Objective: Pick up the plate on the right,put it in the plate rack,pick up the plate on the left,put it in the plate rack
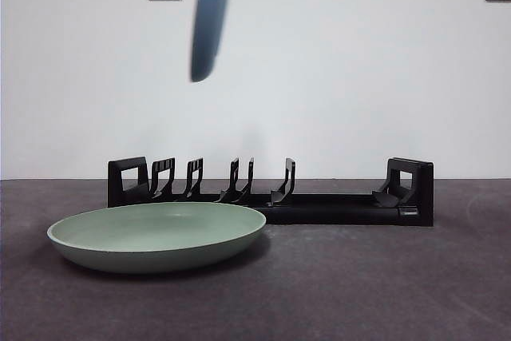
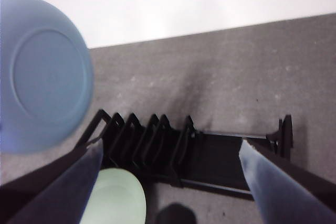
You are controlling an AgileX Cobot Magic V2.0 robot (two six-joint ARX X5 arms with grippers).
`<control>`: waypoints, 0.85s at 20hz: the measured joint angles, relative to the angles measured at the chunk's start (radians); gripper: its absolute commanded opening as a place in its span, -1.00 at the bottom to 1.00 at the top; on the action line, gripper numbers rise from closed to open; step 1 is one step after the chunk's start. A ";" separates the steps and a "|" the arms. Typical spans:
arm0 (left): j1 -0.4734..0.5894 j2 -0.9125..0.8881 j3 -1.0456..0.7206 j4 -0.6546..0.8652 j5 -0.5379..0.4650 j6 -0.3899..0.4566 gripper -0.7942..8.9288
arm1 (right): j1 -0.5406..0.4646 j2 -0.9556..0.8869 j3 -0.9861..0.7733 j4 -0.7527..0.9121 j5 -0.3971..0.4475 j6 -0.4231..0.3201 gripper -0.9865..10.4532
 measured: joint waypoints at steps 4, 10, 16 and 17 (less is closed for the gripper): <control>0.098 0.004 0.000 0.031 0.106 -0.061 -0.85 | 0.000 0.000 0.000 -0.009 0.000 -0.005 -0.06; 0.172 0.063 0.000 0.090 0.188 -0.137 -0.85 | 0.000 0.000 0.000 -0.009 -0.001 -0.007 -0.06; 0.193 0.158 0.000 0.091 0.199 -0.154 -0.85 | 0.000 0.000 0.000 -0.010 -0.001 -0.007 -0.06; 0.195 0.173 0.000 0.091 0.199 -0.154 -0.85 | 0.000 0.000 0.000 -0.012 -0.001 -0.007 -0.06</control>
